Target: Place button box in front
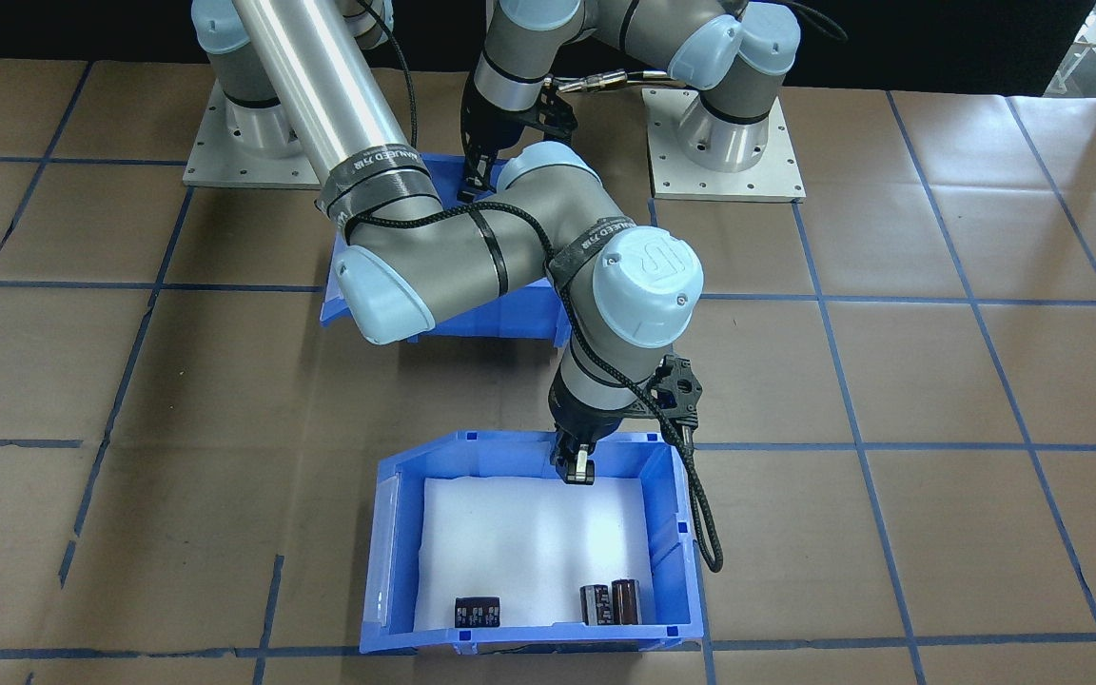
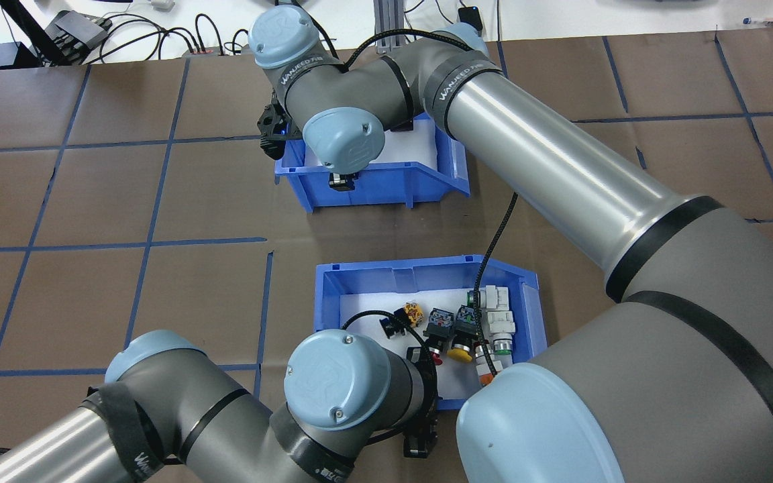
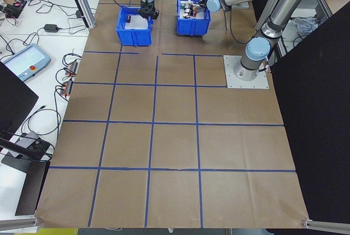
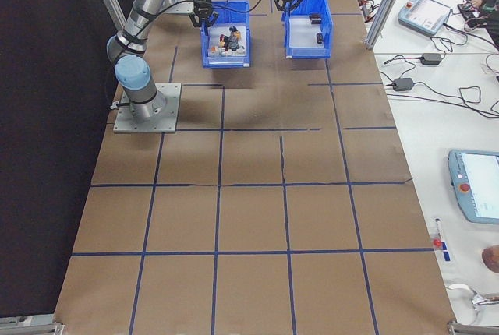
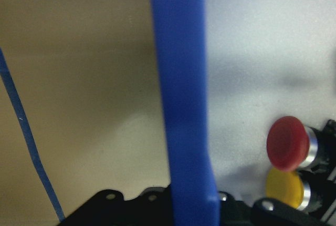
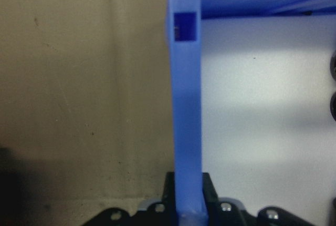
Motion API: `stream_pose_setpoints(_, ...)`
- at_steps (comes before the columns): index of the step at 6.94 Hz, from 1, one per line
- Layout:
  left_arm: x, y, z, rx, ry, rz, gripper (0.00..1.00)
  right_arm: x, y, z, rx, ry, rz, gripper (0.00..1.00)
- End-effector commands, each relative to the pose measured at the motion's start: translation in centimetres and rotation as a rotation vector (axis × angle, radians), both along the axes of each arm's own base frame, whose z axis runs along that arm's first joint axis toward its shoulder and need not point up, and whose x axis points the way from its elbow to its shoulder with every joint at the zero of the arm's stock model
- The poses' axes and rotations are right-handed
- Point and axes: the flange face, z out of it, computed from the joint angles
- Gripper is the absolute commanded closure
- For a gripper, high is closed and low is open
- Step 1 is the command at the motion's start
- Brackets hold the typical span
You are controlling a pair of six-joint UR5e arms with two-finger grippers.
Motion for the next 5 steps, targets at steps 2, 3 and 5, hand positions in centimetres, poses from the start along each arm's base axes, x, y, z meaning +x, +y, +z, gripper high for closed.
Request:
stream_pose_setpoints(2,8.6,1.0,5.1,0.035,-0.083,-0.123,1.00,-3.2,-1.2,4.6,-0.051,-0.014,-0.036,1.00)
stream_pose_setpoints(3,12.3,0.8,5.8,0.030,-0.086,-0.148,1.00,-7.0,-2.2,7.2,-0.040,-0.015,-0.026,1.00)
stream_pose_setpoints(5,18.7,-1.7,6.5,-0.002,-0.079,-0.133,1.00,-15.7,-4.3,11.4,-0.021,0.001,0.007,1.00)
